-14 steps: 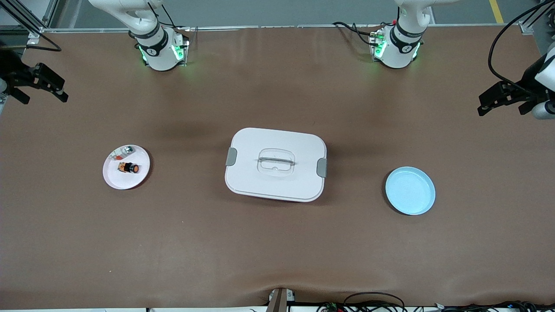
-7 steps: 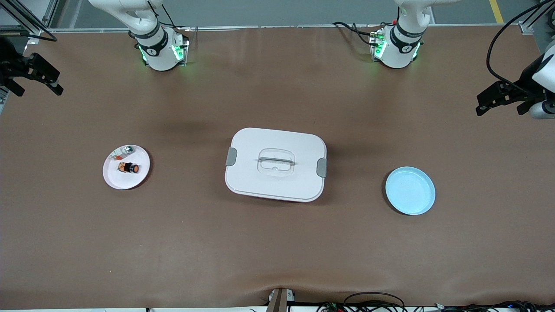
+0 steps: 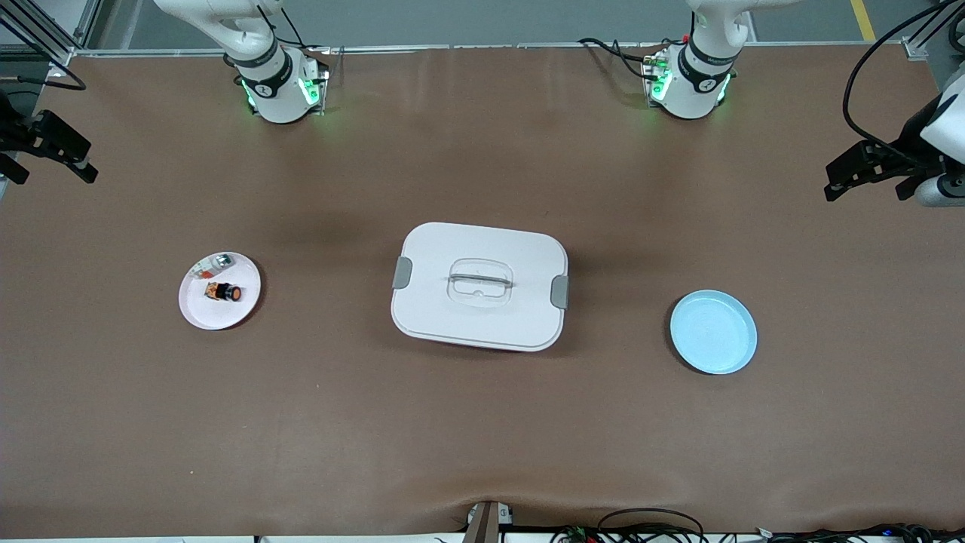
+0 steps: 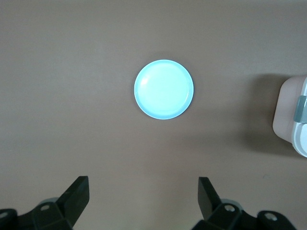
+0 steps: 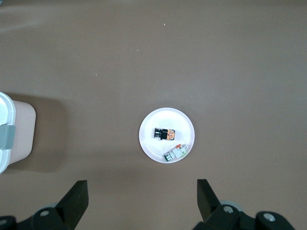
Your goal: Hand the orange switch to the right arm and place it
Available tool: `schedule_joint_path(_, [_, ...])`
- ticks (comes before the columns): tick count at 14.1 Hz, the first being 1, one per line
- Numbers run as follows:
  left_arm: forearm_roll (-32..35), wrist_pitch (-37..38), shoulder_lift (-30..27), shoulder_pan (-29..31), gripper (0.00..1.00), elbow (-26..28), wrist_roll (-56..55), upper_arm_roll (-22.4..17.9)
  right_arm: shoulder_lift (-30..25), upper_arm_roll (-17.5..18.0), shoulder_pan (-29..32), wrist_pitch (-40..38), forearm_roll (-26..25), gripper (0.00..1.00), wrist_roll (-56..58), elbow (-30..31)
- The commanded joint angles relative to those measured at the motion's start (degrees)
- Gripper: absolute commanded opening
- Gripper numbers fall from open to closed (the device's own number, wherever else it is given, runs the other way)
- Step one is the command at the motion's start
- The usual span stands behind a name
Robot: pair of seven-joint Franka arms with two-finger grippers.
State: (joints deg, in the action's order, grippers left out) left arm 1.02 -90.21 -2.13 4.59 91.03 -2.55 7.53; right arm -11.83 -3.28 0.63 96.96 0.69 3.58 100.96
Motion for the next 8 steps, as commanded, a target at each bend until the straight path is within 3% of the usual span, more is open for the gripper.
schedule_joint_path(1, [0.21, 0.04, 0.19, 0.24, 1.0, -0.77, -0.44, 0.47, 1.9, 0.2, 0.34, -2.3, -0.25, 1.0, -0.5, -3.14])
schedule_joint_path(8, [0.21, 0.57, 0.11, 0.33, 1.0, -0.6, -0.44, 0.47, 1.99, 0.2, 0.43, -3.18, -0.42, 1.0, -0.77, -3.66])
